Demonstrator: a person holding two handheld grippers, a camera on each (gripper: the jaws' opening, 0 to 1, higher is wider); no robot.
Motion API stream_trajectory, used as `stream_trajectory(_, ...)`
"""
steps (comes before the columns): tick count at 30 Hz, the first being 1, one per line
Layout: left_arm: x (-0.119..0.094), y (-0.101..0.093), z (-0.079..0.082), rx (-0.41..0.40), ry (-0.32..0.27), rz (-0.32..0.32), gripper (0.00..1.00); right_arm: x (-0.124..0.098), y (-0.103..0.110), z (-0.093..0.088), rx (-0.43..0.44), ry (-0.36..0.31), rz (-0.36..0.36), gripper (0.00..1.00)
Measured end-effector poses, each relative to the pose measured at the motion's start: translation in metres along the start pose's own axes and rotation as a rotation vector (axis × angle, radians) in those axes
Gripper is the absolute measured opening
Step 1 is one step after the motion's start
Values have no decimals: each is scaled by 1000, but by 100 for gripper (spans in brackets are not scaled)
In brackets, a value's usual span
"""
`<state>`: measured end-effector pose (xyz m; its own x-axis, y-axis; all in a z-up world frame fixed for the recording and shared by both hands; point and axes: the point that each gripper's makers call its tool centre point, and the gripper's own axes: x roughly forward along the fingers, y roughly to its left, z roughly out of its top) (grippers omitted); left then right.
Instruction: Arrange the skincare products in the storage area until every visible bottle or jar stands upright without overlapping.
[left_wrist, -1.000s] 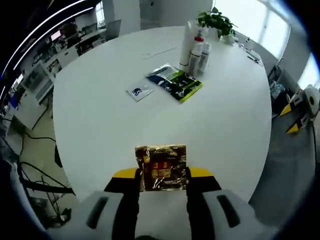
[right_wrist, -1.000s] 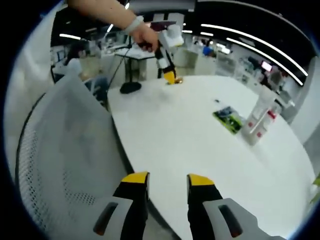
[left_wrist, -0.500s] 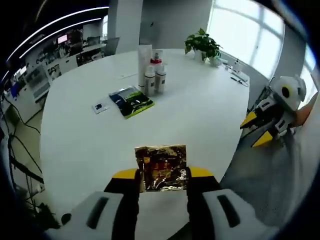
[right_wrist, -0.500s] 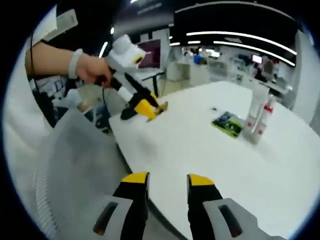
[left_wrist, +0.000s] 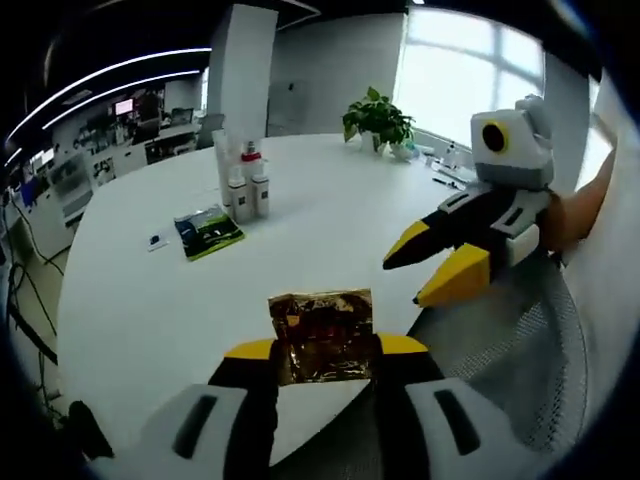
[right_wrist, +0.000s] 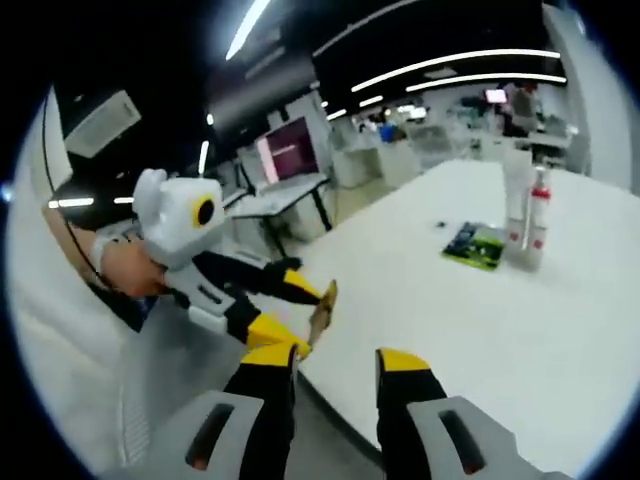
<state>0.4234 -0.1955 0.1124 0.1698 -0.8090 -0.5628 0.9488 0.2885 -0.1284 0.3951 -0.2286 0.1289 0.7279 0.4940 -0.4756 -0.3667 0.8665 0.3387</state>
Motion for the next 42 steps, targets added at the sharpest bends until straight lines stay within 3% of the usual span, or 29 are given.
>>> stream_trajectory(2,0,-8,1,59,-9,-5,35,0,1,-1,33,7,17,29)
stream_trajectory(10,3,-31,9,144,-40,-23,35,2,2,-4,192,23,74,24)
stream_trajectory(14,7,-45,15,234,-48,-56,35,1,6,-7,235,47,96,13)
stream_trajectory(17,9,-52,20,259,-58,-70,35,0,8,-10,237,62,102,0)
stream_trajectory(24,6,-47,24,245,-74,-92,37,-4,7,-5,260,44,112,0)
stream_trajectory(28,-3,-41,25,125,-119,-141,39,-7,8,1,269,17,135,0)
stream_trajectory(32,-14,-33,29,-1,-159,-186,33,-10,5,5,311,-6,145,0)
stream_trajectory(36,-20,-24,35,-253,-223,-251,33,-15,10,13,364,-35,201,0)
stream_trajectory(39,-22,-16,39,-331,-246,-265,29,-17,17,16,377,-44,247,0)
stream_trajectory(42,-28,-22,52,-432,-310,-345,26,-20,33,18,350,-44,322,0)
